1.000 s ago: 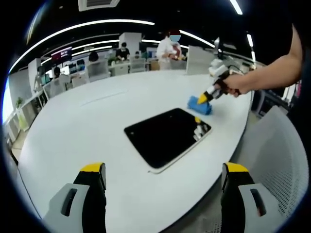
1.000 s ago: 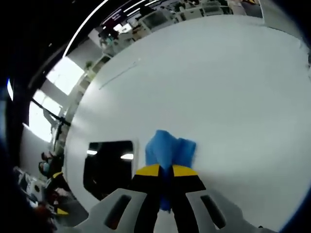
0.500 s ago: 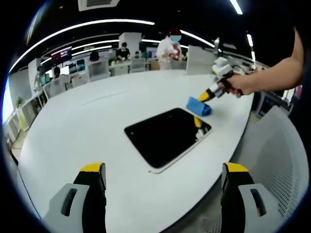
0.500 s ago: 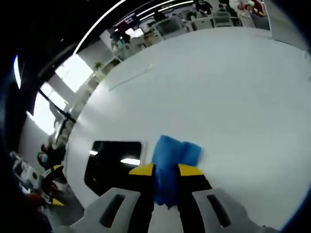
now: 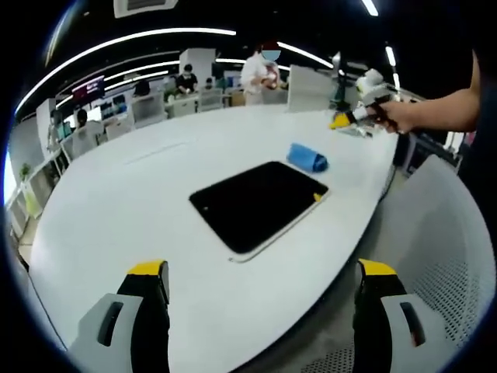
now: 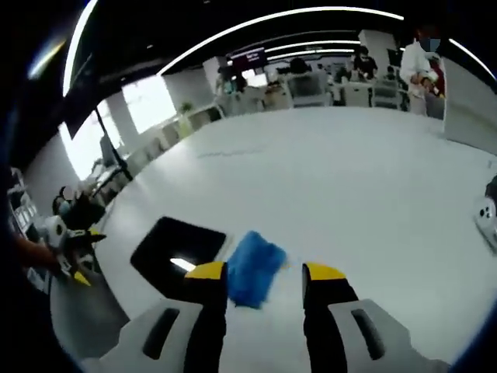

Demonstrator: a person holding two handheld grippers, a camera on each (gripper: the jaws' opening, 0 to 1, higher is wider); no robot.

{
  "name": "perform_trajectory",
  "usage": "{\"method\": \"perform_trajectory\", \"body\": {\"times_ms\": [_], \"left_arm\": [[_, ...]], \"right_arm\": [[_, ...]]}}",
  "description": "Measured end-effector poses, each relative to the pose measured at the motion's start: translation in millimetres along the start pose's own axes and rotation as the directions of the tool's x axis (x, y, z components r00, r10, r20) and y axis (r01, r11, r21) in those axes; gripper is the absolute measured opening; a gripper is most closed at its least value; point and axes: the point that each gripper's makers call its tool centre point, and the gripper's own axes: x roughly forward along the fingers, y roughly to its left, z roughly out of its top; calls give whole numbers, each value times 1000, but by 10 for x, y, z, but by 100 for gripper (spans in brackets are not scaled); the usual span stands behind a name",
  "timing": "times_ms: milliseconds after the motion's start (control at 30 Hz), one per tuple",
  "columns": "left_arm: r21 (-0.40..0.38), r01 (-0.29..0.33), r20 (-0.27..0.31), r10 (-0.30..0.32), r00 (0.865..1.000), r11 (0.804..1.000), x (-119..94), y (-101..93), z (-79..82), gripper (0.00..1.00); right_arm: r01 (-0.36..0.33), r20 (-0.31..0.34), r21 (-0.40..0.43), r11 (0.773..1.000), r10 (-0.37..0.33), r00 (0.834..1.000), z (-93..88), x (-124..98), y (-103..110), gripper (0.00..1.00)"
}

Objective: Wipe the mirror surface with the cleaning cloth until all visible marks leave the cleaned area.

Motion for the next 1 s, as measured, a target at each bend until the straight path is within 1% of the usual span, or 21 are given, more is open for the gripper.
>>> {"method": "perform_trajectory", "body": {"times_ms": [33, 67, 100, 167, 200, 233, 267, 333, 367, 400, 467, 500, 600, 633, 667, 700, 767, 800, 867, 933, 1000], "left_arm": [[-13, -16, -4, 16, 1000, 1000, -16, 46, -9, 100], [-11, -22, 2, 22, 1000, 1000, -29, 65, -6, 100], [1, -25, 9, 25, 1000, 1000, -45, 68, -10, 100], [22, -37, 2, 37, 999, 999, -89, 82, -51, 100], [26, -41, 3, 40, 999, 999, -107, 103, -56, 100], [19, -46, 7, 46, 999, 999, -114, 135, -31, 100], [3, -44, 29, 44, 999, 999, -109, 156, 33, 100], [-4, -45, 52, 45, 998, 999, -113, 177, 88, 100], [-75, -41, 71, 47, 996, 996, -120, 190, 138, 100], [-114, -47, 79, 56, 995, 992, -134, 227, 175, 100], [-137, -73, 84, 85, 993, 988, -164, 286, 248, 100], [-146, -83, 99, 98, 990, 986, -181, 299, 307, 100], [-150, -110, 148, 133, 980, 982, -198, 280, 465, 100], [-143, -117, 137, 136, 981, 983, -175, 249, 423, 100], [-132, -131, 128, 148, 981, 983, -159, 244, 375, 100], [-89, -169, 81, 176, 981, 982, -157, 280, 238, 100], [-41, -200, 40, 202, 979, 979, -177, 333, 105, 100], [-63, -204, 55, 208, 977, 977, -191, 357, 126, 100], [-33, -217, 98, 219, 971, 976, -198, 402, 209, 100], [-45, -203, 62, 206, 977, 978, -157, 378, 143, 100], [-25, -218, 56, 220, 974, 976, -170, 396, 110, 100]], "right_arm": [[-4, 10, -10, 1000, 4, 1000, -10, -76, -10, 36], [6, 1, -20, 1000, -6, 1000, -39, -126, -36, 37], [19, -13, -51, 999, -20, 1000, -77, -177, -80, 38], [52, -2, -127, 991, -53, 999, -104, -335, -170, 43], [65, 28, -165, 984, -62, 998, -91, -432, -206, 47], [55, 56, -183, 982, -46, 997, -74, -478, -199, 49], [49, 93, -183, 982, -33, 995, -57, -541, -179, 51], [53, 121, -127, 990, -38, 992, -86, -581, -129, 55], [42, 140, -117, 992, -25, 990, -88, -561, -71, 57], [35, 169, -118, 992, -15, 985, -81, -535, 0, 61], [44, 191, -126, 991, -20, 981, -91, -494, 60, 67], [55, 191, -130, 990, -30, 981, -141, -414, 105, 72], [58, 197, -133, 989, -31, 980, -141, -333, 194, 78], [55, 202, -154, 987, -23, 979, -121, -282, 234, 78], [51, 186, -158, 986, -21, 982, -127, -239, 251, 77], [40, 137, -149, 988, -20, 990, -182, -177, 260, 76], [36, 144, -137, 990, -16, 989, -137, -115, 267, 75], [41, 149, -141, 989, -20, 989, -110, -62, 262, 75], [52, 138, -151, 987, -31, 990, -112, 40, 224, 76], [52, 107, -212, 976, -30, 994, -139, 237, 220, 77], [38, 59, -302, 953, -22, 998, -210, 370, 263, 70]]}}
